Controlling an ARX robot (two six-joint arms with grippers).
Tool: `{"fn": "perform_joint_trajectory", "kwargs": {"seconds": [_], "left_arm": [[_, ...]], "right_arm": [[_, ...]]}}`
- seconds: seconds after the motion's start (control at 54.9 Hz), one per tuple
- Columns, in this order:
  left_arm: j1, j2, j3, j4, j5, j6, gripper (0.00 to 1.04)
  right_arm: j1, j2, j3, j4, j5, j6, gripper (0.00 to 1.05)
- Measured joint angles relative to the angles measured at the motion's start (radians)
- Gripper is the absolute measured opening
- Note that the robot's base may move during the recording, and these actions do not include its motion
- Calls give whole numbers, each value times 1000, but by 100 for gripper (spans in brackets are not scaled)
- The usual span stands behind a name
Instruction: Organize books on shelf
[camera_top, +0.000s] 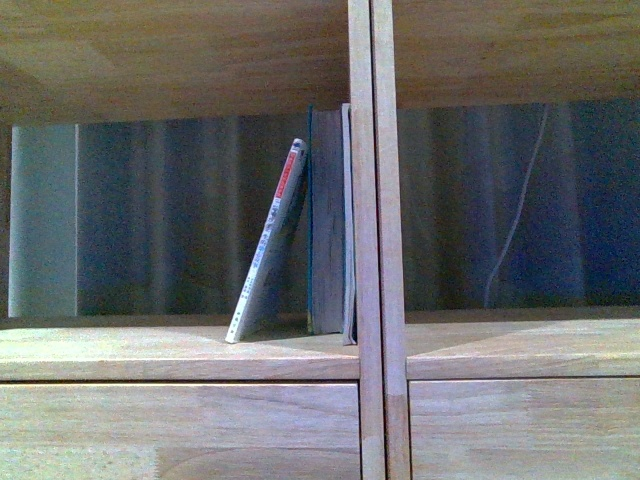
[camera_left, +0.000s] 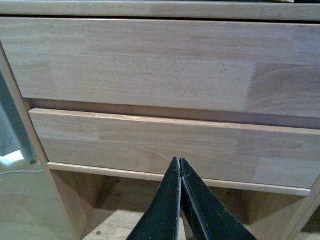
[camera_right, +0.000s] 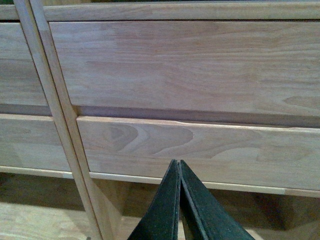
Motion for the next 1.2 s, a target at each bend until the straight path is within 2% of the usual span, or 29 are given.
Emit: {"fn": "perform_joint_trajectory", "kwargs": {"seconds": [0.565, 0.711, 1.148, 1.203], "left_arm": [[0, -179, 0, -179, 1, 0, 3], [0, -337, 0, -353, 1, 0, 3], [0, -357, 0, -363, 0, 0, 3], [0, -357, 0, -363, 0, 0, 10]], "right_arm": [[0, -4, 0, 0, 0, 0, 3], [0, -4, 0, 0, 0, 0, 3], [0, -4, 0, 0, 0, 0, 3], [0, -4, 0, 0, 0, -2, 4]]}}
